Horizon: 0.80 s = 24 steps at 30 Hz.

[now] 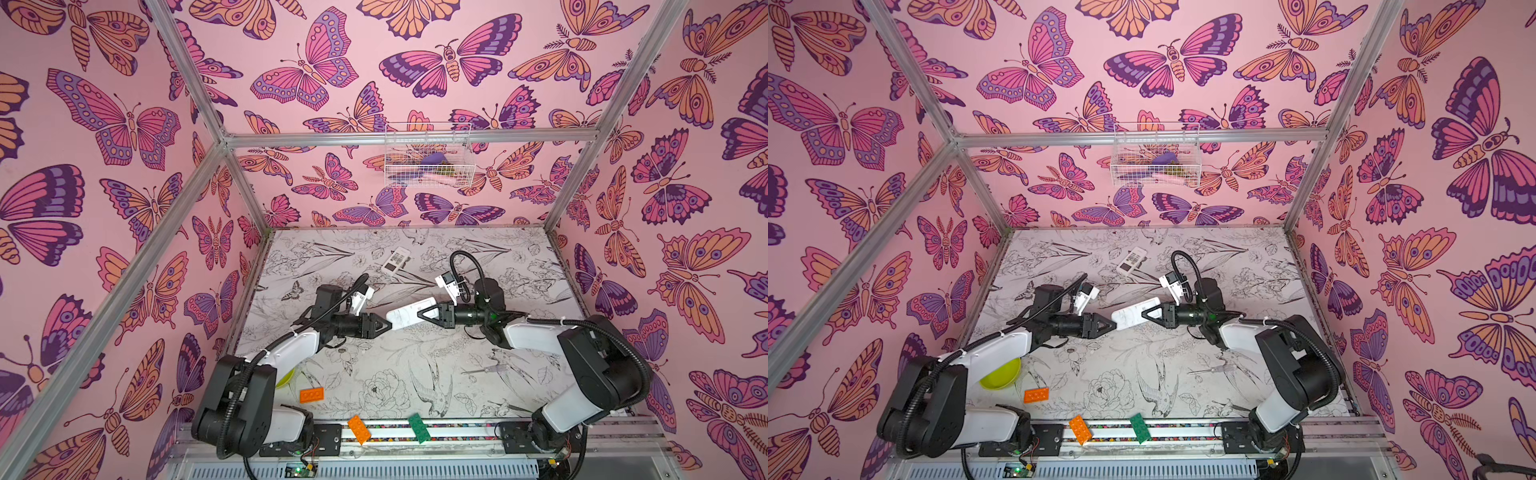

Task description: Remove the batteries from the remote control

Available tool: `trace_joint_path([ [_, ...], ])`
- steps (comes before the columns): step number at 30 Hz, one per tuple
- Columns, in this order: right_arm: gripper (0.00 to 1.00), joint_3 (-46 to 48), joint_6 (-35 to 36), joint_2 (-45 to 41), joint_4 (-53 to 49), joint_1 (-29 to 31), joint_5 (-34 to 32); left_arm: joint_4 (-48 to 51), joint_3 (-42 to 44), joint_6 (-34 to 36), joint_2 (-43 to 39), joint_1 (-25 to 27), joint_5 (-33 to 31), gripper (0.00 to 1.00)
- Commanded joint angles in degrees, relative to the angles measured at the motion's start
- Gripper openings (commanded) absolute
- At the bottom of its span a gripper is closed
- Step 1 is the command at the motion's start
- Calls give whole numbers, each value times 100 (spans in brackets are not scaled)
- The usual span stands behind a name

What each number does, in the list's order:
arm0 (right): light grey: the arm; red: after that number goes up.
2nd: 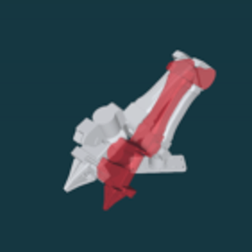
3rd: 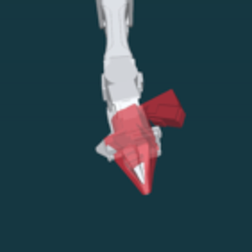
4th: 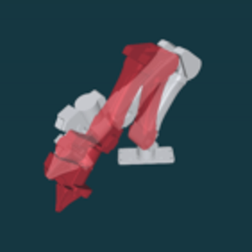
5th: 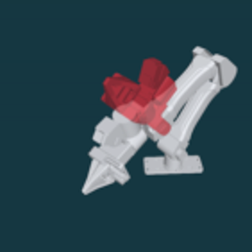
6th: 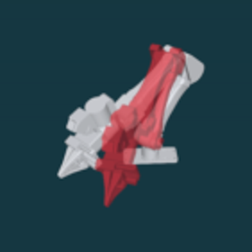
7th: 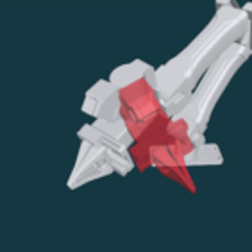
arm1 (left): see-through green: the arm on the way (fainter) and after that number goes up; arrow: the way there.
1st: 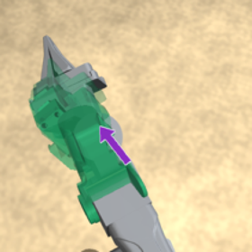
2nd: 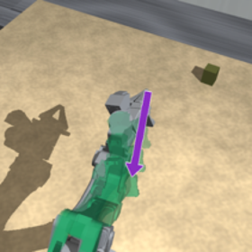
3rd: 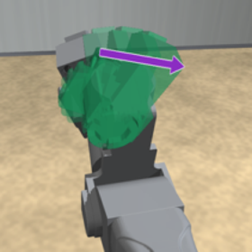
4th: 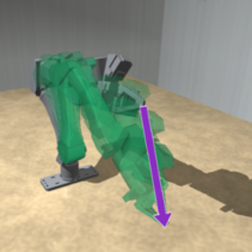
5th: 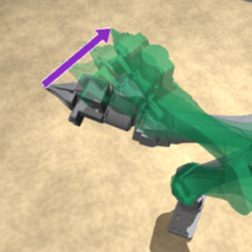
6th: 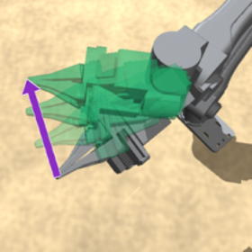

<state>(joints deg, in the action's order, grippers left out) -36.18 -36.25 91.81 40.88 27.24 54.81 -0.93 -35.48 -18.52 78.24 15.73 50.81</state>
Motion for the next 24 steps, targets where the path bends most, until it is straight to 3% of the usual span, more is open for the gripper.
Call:
trace_joint_path([
  [1, 12, -207, 23, -63, 47, 16, 118, 35, -126, 56, 54, -8, 215, 71],
  [5, 12, -188, -295, 36, 607, 161, 100, -100, -235, -71, 188, 90, 308, 74],
  [11, 12, -232, -620, 261, 1095, 305, -1, -100, -329, -92, 297, 205, 307, 60],
  [13, 11, -295, -524, 298, 915, 325, 21, -100, -285, -110, 276, 201, 205, 54],
  [18, 11, -310, -415, 238, 755, 410, -69, -43, -278, -76, 271, 194, 184, 50],
  [21, 10, -379, -184, 213, 372, 404, -38, 53, -258, -78, 234, 186, -9, 37],
  [24, 10, -323, 86, -19, 83, 381, -93, 180, -239, -29, 162, 142, -106, 41],
])
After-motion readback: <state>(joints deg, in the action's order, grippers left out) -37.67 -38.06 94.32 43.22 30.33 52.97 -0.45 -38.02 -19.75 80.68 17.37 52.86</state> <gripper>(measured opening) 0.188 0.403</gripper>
